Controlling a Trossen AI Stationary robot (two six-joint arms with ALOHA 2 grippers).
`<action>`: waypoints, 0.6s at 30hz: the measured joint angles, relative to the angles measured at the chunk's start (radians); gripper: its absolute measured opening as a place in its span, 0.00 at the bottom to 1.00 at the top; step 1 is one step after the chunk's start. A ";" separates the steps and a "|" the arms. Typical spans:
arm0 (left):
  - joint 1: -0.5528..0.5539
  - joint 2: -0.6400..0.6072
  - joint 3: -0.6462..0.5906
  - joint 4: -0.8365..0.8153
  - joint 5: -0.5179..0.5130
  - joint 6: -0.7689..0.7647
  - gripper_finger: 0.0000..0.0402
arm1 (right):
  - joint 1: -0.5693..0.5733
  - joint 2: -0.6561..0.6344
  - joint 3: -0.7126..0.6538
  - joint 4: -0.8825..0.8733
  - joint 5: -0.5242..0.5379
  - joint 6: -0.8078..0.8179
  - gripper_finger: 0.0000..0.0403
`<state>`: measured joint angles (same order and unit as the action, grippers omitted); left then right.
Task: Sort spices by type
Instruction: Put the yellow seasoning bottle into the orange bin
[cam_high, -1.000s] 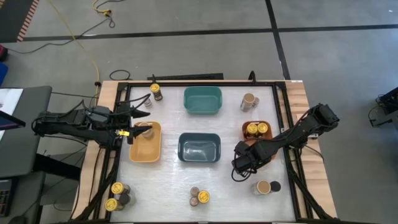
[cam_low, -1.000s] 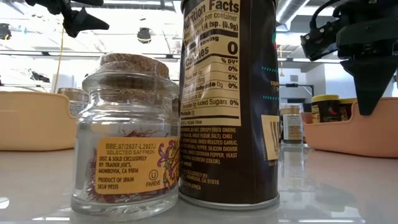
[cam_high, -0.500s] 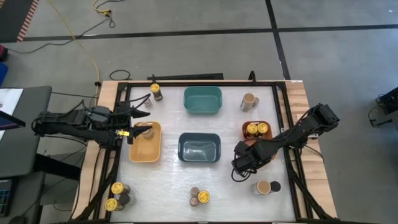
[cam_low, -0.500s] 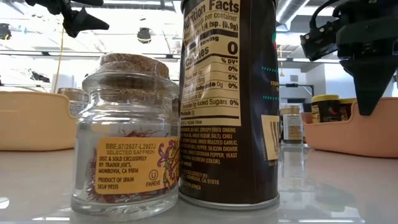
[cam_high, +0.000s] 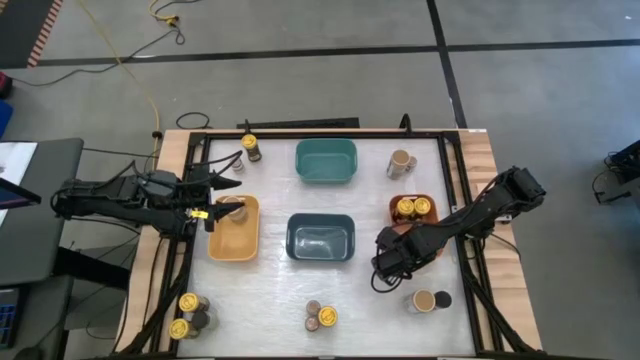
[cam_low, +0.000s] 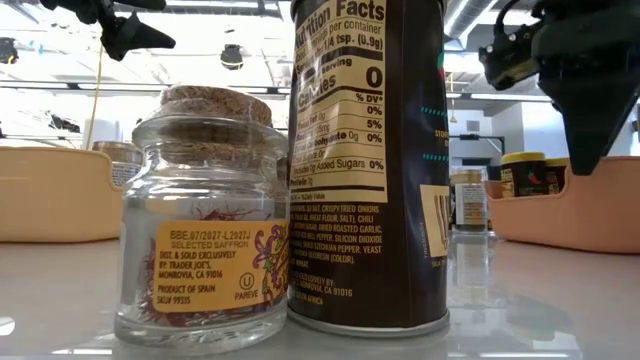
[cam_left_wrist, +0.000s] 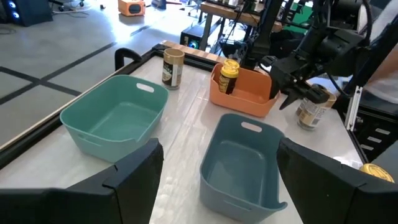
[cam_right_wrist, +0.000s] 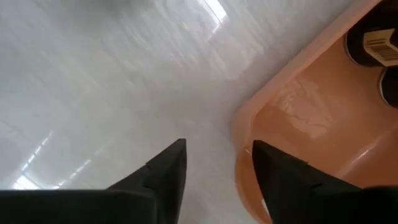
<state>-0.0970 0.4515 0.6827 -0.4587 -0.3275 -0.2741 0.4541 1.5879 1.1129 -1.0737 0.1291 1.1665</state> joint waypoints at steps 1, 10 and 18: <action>0.000 0.000 0.000 0.000 0.000 0.000 0.75 | 0.000 0.000 0.008 -0.006 0.000 0.001 0.54; 0.000 0.000 0.000 0.000 0.000 0.000 0.75 | -0.005 0.000 0.103 -0.174 0.000 0.055 0.54; 0.000 0.000 0.000 0.000 0.000 0.000 0.75 | -0.004 0.000 0.152 -0.220 0.003 0.254 0.54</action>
<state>-0.0967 0.4515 0.6827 -0.4591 -0.3275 -0.2737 0.4504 1.5875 1.2648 -1.2940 0.1326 1.4207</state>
